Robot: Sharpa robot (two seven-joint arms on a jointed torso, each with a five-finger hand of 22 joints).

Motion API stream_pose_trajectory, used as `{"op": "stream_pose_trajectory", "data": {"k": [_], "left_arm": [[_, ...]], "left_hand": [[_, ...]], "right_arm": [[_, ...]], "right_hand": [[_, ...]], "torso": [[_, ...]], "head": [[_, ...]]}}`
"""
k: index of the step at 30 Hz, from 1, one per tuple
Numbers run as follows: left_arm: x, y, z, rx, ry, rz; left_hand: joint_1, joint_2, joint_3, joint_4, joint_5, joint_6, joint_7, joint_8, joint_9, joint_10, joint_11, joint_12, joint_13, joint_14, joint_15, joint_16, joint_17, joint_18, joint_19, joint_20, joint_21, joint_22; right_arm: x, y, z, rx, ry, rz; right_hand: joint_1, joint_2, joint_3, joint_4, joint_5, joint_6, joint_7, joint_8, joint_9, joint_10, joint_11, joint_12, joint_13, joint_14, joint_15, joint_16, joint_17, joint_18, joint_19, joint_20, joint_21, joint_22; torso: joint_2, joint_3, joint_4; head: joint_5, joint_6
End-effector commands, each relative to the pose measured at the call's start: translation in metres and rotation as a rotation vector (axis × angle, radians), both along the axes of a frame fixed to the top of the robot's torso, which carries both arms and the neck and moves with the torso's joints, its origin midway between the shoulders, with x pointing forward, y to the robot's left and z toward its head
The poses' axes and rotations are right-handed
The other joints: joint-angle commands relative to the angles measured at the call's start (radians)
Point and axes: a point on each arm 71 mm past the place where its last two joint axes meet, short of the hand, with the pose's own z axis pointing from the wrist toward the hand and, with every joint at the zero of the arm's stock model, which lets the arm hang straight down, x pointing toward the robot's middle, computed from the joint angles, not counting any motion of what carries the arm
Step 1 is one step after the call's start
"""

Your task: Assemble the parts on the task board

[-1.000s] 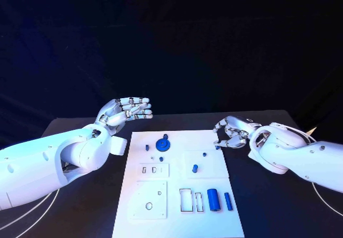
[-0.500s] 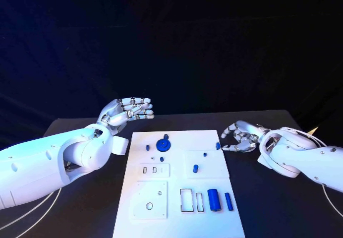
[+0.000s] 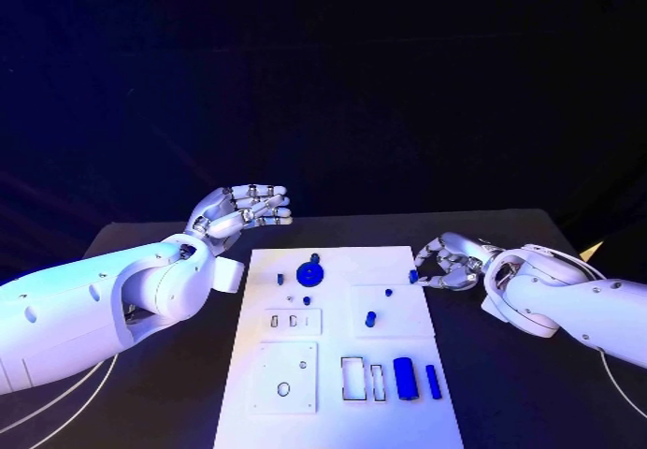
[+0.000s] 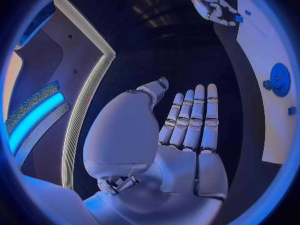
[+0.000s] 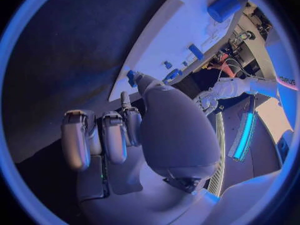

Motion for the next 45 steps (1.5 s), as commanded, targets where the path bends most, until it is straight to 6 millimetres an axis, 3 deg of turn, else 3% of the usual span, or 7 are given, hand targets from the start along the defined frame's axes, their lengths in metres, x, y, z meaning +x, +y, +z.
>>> {"op": "stream_pose_trajectory", "data": {"k": [1,23,25,28,45], "left_arm": [[-0.001,-0.002,0.001,-0.009,-0.009,-0.019],[-0.002,0.002,0.001,-0.005,-0.006,-0.013],[-0.002,0.003,0.001,-0.003,-0.006,-0.008],[-0.002,0.007,0.002,0.000,-0.006,-0.002],[-0.003,0.010,0.002,0.003,-0.006,0.004]], "left_hand": [[-0.006,0.008,0.001,-0.002,0.002,-0.004,0.054,-0.003,-0.001,0.000,0.006,-0.006,0.001,-0.007,0.000,-0.004,0.002,0.002,-0.006,0.000,0.003,0.001],[-0.006,0.008,0.002,-0.003,0.002,-0.004,0.054,-0.003,-0.001,0.001,0.006,-0.007,0.001,-0.007,0.000,-0.004,0.004,0.003,-0.008,0.001,0.005,0.002],[-0.006,0.008,0.002,-0.003,0.002,-0.004,0.054,-0.003,-0.001,0.001,0.006,-0.007,0.001,-0.007,0.000,-0.004,0.004,0.003,-0.008,0.001,0.005,0.002],[-0.006,0.008,0.002,-0.003,0.002,-0.004,0.054,-0.003,-0.001,0.001,0.006,-0.007,0.001,-0.007,0.000,-0.004,0.004,0.003,-0.008,0.001,0.005,0.002],[-0.006,0.008,0.002,-0.003,0.002,-0.004,0.054,-0.003,-0.001,0.001,0.006,-0.007,0.001,-0.007,0.000,-0.004,0.004,0.003,-0.008,0.001,0.005,0.002]], "right_arm": [[0.000,0.003,-0.001,0.003,0.003,0.016],[0.004,0.013,-0.003,-0.012,0.014,0.030],[0.004,0.013,-0.003,-0.016,0.016,0.030],[0.005,0.013,-0.003,-0.021,0.014,0.029],[0.006,0.017,-0.003,-0.032,-0.001,0.031]], "right_hand": [[0.006,0.003,0.008,-0.001,0.004,0.006,0.000,0.006,0.001,0.009,0.001,0.008,0.120,0.092,-0.004,0.002,0.216,0.008,0.044,-0.006,0.005,0.205],[0.015,0.014,0.047,-0.008,-0.003,0.046,0.004,0.017,0.004,0.024,0.005,0.025,0.134,0.094,0.000,0.004,0.222,0.004,0.056,-0.002,0.019,0.216],[0.015,0.015,0.051,-0.010,-0.003,0.053,0.003,0.020,0.004,0.025,0.004,0.027,0.136,0.094,-0.001,0.005,0.222,0.004,0.057,-0.002,0.021,0.217],[0.016,0.015,0.052,-0.010,-0.003,0.054,0.002,0.020,0.004,0.026,0.004,0.028,0.136,0.094,-0.001,0.005,0.222,0.004,0.058,-0.002,0.022,0.218],[0.015,0.014,0.056,-0.011,-0.003,0.057,0.002,0.020,0.004,0.027,0.004,0.030,0.138,0.095,-0.002,0.005,0.225,0.002,0.063,-0.003,0.029,0.223]], "torso": [[-0.001,-0.0002,-0.0012],[0.000,0.0013,-0.0012],[-0.001,0.0005,0.0010],[-0.001,0.0009,-0.0003],[-0.001,0.0012,0.0005]], "head": [[0.001,-0.002],[0.002,-0.012],[0.000,-0.012],[0.005,-0.017],[0.004,-0.017]]}}
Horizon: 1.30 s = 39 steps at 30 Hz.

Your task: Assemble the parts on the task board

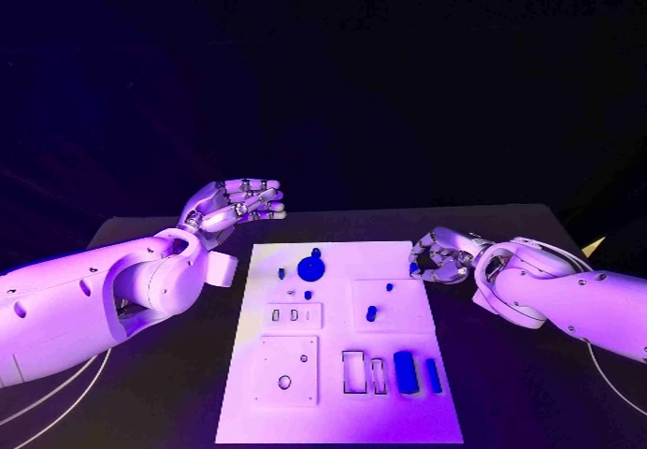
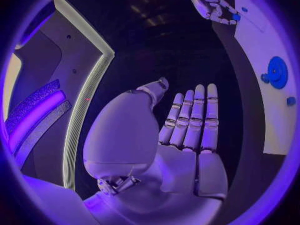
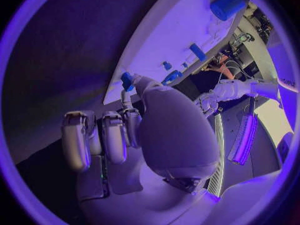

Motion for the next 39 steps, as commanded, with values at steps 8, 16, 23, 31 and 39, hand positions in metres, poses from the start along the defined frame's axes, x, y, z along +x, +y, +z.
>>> {"op": "stream_pose_trajectory", "data": {"k": [8,16,23,31,39], "left_arm": [[-0.001,-0.002,0.001,-0.004,-0.006,-0.013],[-0.002,-0.001,0.001,-0.005,-0.005,-0.018],[-0.002,-0.001,0.001,-0.005,-0.005,-0.018],[-0.001,0.000,0.001,-0.004,-0.004,-0.017],[-0.001,0.000,0.001,-0.004,-0.004,-0.016]], "left_hand": [[-0.002,0.004,0.002,-0.003,0.002,-0.004,0.054,-0.003,-0.001,0.001,0.006,-0.002,0.001,-0.007,0.000,-0.004,0.001,0.003,-0.008,0.001,0.005,0.001],[-0.003,0.004,0.002,-0.003,0.002,-0.004,0.055,-0.004,-0.001,0.001,0.007,-0.003,0.001,-0.007,0.000,-0.004,0.003,0.003,-0.009,0.001,0.006,0.001],[-0.003,0.004,0.002,-0.003,0.002,-0.004,0.055,-0.004,-0.001,0.001,0.007,-0.003,0.001,-0.007,0.000,-0.004,0.003,0.003,-0.009,0.001,0.006,0.001],[-0.004,0.005,0.002,-0.003,0.002,-0.005,0.055,-0.004,-0.001,0.000,0.007,-0.004,0.001,-0.008,0.000,-0.004,0.003,0.003,-0.009,0.001,0.006,0.001],[-0.004,0.005,0.002,-0.002,0.002,-0.005,0.055,-0.004,-0.001,0.000,0.007,-0.004,0.001,-0.008,0.000,-0.004,0.004,0.003,-0.010,0.001,0.007,0.001]], "right_arm": [[0.000,0.002,-0.001,-0.019,0.000,0.005],[0.001,0.002,-0.001,-0.029,-0.003,-0.001],[0.002,0.004,0.000,-0.030,-0.019,-0.006],[0.000,0.010,0.006,-0.014,-0.087,-0.019],[-0.008,0.025,0.020,0.023,-0.142,-0.016]], "right_hand": [[-0.005,0.009,0.018,0.006,-0.002,0.028,-0.004,0.013,0.003,0.010,-0.004,0.007,0.138,0.095,-0.005,0.005,0.225,0.000,0.067,-0.005,0.010,0.227],[-0.012,0.009,0.026,0.005,0.001,0.050,-0.012,0.027,0.008,0.012,-0.010,0.009,0.140,0.095,-0.009,0.006,0.226,-0.001,0.069,-0.008,0.013,0.230],[-0.012,0.012,0.030,0.004,0.001,0.055,-0.013,0.030,0.010,0.013,-0.012,0.010,0.141,0.095,-0.010,0.006,0.228,-0.002,0.072,-0.009,0.017,0.233],[-0.019,0.039,0.062,0.002,0.050,0.055,-0.010,0.034,0.012,0.019,-0.014,0.014,0.146,0.095,-0.003,0.006,0.227,-0.005,0.081,-0.006,0.029,0.241],[-0.036,0.046,0.073,0.001,0.058,0.048,-0.009,0.034,0.014,0.022,-0.011,0.015,0.147,0.095,-0.001,0.006,0.227,-0.009,0.090,-0.004,0.042,0.250]], "torso": [[0.001,0.0007,-0.0001],[0.000,0.0005,0.0012],[-0.001,0.0002,0.0000],[-0.002,0.0005,0.0011],[-0.003,-0.0015,0.0010]], "head": [[0.001,-0.002],[0.003,-0.006],[0.004,-0.008],[0.004,-0.008],[0.004,-0.004]]}}
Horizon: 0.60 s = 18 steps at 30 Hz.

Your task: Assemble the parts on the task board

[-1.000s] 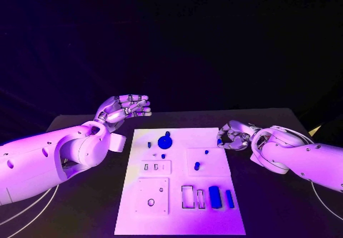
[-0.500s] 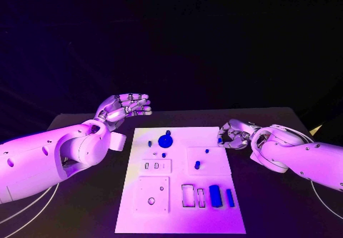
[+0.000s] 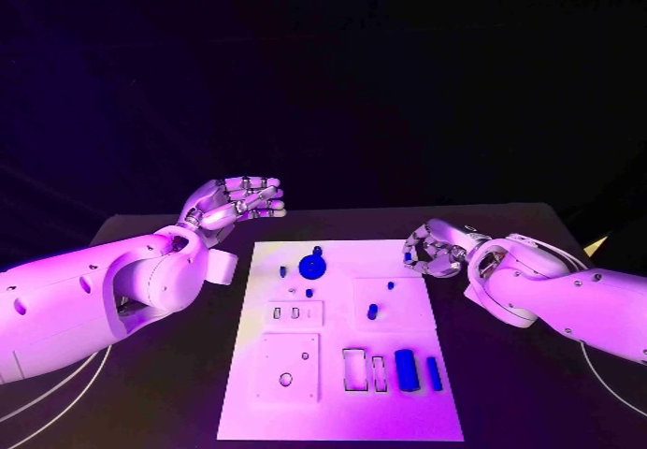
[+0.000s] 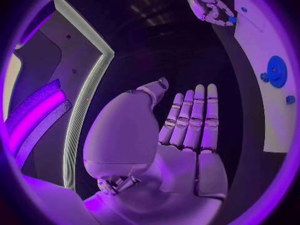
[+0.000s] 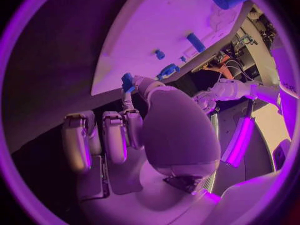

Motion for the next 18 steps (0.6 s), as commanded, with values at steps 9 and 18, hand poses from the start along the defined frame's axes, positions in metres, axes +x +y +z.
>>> {"op": "stream_pose_trajectory", "data": {"k": [9,18], "left_arm": [[0.002,-0.005,0.000,-0.007,-0.006,-0.022],[0.008,-0.010,-0.005,0.003,-0.002,-0.010]], "left_hand": [[-0.005,0.006,0.002,-0.002,0.002,-0.005,0.054,-0.004,-0.001,0.000,0.007,-0.004,0.001,-0.009,0.000,-0.005,0.001,0.003,-0.006,-0.002,0.007,0.001],[-0.003,0.007,0.003,-0.003,0.002,-0.007,0.055,-0.005,-0.001,-0.001,0.007,-0.005,0.001,-0.009,0.000,-0.005,0.002,0.003,-0.007,-0.002,0.007,0.001]], "right_arm": [[-0.016,0.044,0.018,0.049,-0.055,0.046],[-0.032,0.097,0.020,0.086,-0.029,0.138]], "right_hand": [[-0.011,0.008,0.007,0.003,-0.010,0.005,0.001,0.003,0.004,0.014,-0.004,0.003,0.147,0.098,0.003,0.001,0.225,-0.008,0.089,-0.003,0.004,0.248],[-0.017,0.011,0.009,0.004,-0.015,0.004,0.001,0.003,0.004,0.015,-0.003,0.002,0.147,0.098,0.004,0.001,0.224,-0.008,0.088,-0.003,0.003,0.247]], "torso": [[-0.002,-0.0045,0.0003],[-0.009,-0.0105,0.0069]], "head": [[-0.001,0.001],[0.005,-0.003]]}}
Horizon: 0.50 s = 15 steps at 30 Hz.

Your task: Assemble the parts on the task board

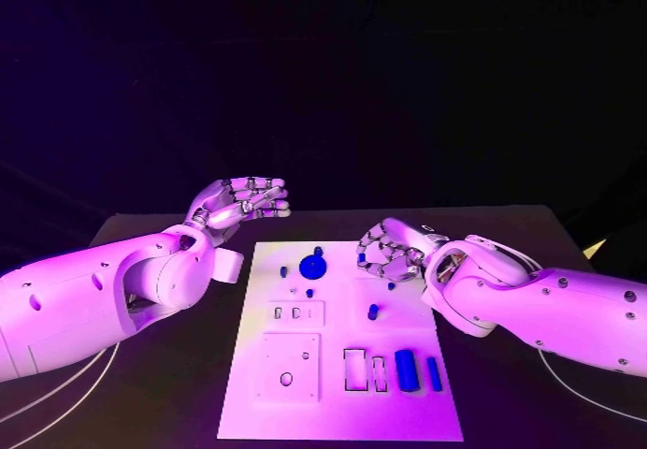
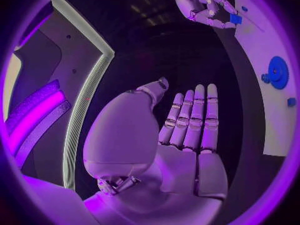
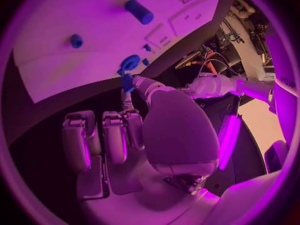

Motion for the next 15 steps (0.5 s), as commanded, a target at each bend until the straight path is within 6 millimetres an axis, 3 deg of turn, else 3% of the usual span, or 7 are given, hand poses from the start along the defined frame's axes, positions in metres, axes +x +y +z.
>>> {"op": "stream_pose_trajectory", "data": {"k": [1,8,10,15], "left_arm": [[0.003,-0.003,-0.001,0.001,-0.006,-0.004],[0.005,-0.008,-0.004,0.001,-0.005,-0.009],[0.005,-0.010,-0.004,0.001,-0.005,-0.010],[0.006,-0.013,-0.005,0.001,-0.001,-0.015]], "left_hand": [[-0.003,0.007,0.003,-0.003,0.002,-0.007,0.055,-0.005,-0.001,-0.001,0.007,-0.005,0.001,-0.009,0.000,-0.005,0.001,0.003,-0.007,-0.002,0.003,0.001],[-0.003,0.007,0.003,-0.003,0.002,-0.008,0.055,-0.005,-0.001,-0.001,0.007,-0.006,0.001,-0.009,0.000,-0.005,0.001,0.003,-0.007,-0.002,0.004,0.001],[-0.003,0.007,0.003,-0.003,0.002,-0.008,0.055,-0.005,-0.001,-0.001,0.007,-0.006,0.001,-0.009,0.000,-0.005,0.001,0.003,-0.007,-0.002,0.004,0.001],[-0.003,0.007,0.003,-0.003,0.002,-0.008,0.055,-0.005,-0.001,-0.001,0.007,-0.006,0.001,-0.009,0.000,-0.005,0.001,0.003,-0.007,-0.002,0.004,0.001]], "right_arm": [[-0.005,0.020,-0.001,0.005,0.012,0.013],[-0.017,0.057,-0.013,0.030,0.060,0.069],[-0.020,0.067,-0.016,0.027,0.064,0.084],[-0.026,0.083,-0.024,0.008,0.082,0.101]], "right_hand": [[-0.009,0.002,0.007,0.001,-0.007,0.008,-0.002,0.004,0.001,0.016,-0.003,0.003,0.148,0.098,0.004,0.000,0.223,-0.008,0.088,-0.003,0.000,0.248],[-0.010,0.002,0.008,0.000,-0.011,0.008,-0.002,0.004,0.002,0.017,-0.004,0.005,0.149,0.098,0.004,0.000,0.223,-0.007,0.087,-0.002,-0.001,0.247],[-0.010,0.002,0.008,0.000,-0.011,0.008,-0.002,0.004,0.002,0.017,-0.004,0.005,0.149,0.098,0.004,0.000,0.223,-0.007,0.087,-0.002,-0.001,0.247],[-0.009,0.002,0.010,-0.003,-0.015,0.009,-0.003,0.005,0.002,0.017,-0.004,0.005,0.150,0.098,0.003,0.000,0.221,-0.007,0.087,-0.002,-0.001,0.247]], "torso": [[-0.005,-0.0045,0.0035],[-0.005,-0.0097,0.0043],[-0.006,-0.0080,0.0041],[-0.006,-0.0096,0.0060]], "head": [[0.011,-0.006],[0.028,-0.016],[0.035,-0.020],[0.041,-0.022]]}}
